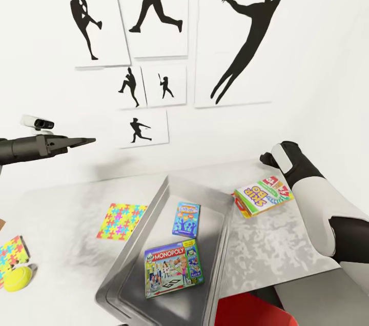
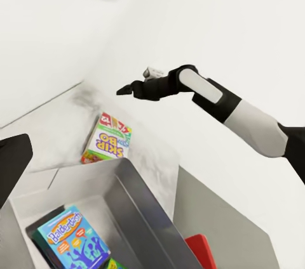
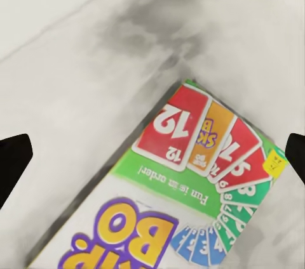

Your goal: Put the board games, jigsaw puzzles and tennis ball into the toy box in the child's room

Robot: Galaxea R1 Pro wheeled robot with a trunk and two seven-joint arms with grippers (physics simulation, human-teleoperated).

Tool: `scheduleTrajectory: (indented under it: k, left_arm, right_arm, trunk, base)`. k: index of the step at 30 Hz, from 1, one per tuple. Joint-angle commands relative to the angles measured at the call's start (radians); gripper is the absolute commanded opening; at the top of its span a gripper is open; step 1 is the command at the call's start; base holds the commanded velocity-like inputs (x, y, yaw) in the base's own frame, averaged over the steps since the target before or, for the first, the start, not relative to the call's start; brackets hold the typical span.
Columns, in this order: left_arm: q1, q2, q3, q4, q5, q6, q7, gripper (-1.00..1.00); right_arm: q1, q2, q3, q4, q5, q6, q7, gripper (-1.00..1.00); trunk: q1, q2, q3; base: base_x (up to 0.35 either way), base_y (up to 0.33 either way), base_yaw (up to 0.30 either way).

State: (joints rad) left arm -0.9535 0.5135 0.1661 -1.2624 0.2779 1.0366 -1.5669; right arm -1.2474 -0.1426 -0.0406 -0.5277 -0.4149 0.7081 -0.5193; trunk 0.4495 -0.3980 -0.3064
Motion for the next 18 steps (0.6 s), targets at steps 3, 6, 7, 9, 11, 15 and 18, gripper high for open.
scheduleTrajectory:
  k: [3, 6, 7, 9, 11, 15, 18]
  left_arm:
    - [-0.003, 0.001, 0.000, 0.000, 0.000, 0.011, -0.004, 1.00]
    - [-0.003, 0.000, 0.000, 0.000, 0.000, 0.011, -0.004, 1.00]
    - [-0.003, 0.000, 0.000, 0.000, 0.000, 0.011, -0.004, 1.00]
    - [-0.004, 0.000, 0.000, 0.000, 0.000, 0.011, -0.004, 1.00]
    - [-0.004, 0.000, 0.000, 0.000, 0.000, 0.011, -0.004, 1.00]
    - [-0.004, -0.001, 0.000, 0.000, 0.000, 0.010, -0.004, 1.00]
    - [-0.004, -0.001, 0.000, 0.000, 0.000, 0.010, -0.004, 1.00]
  right_arm:
    - [-0.001, 0.000, 0.000, 0.010, 0.013, -0.005, -0.008, 1.00]
    - [-0.001, 0.001, -0.001, 0.016, 0.047, -0.018, -0.008, 1.00]
    - [-0.001, 0.001, -0.002, 0.017, 0.062, -0.025, -0.008, 1.00]
    - [-0.001, 0.002, -0.003, 0.019, 0.078, -0.032, -0.008, 1.00]
    - [-0.001, 0.003, -0.003, 0.019, 0.086, -0.035, -0.008, 1.00]
    - [-0.001, 0.002, -0.004, 0.020, 0.092, -0.040, -0.007, 1.00]
    - [-0.001, 0.003, -0.004, 0.020, 0.094, -0.040, -0.004, 1.00]
  trunk:
    - [0.001, -0.002, -0.007]
    - [0.001, -0.002, -0.012]
    - [0.001, -0.002, -0.013]
    - [0.001, -0.002, -0.017]
    - [0.001, -0.002, -0.020]
    - [0.001, -0.002, -0.027]
    - [0.001, -0.002, -0.032]
  base:
    - [0.000, 0.000, 0.000]
    - [0.000, 0.000, 0.000]
    - [0.000, 0.000, 0.000]
    - [0.000, 0.000, 0.000]
    - [0.000, 0.000, 0.000]
    - [0.000, 0.000, 0.000]
    - [0.000, 0.000, 0.000]
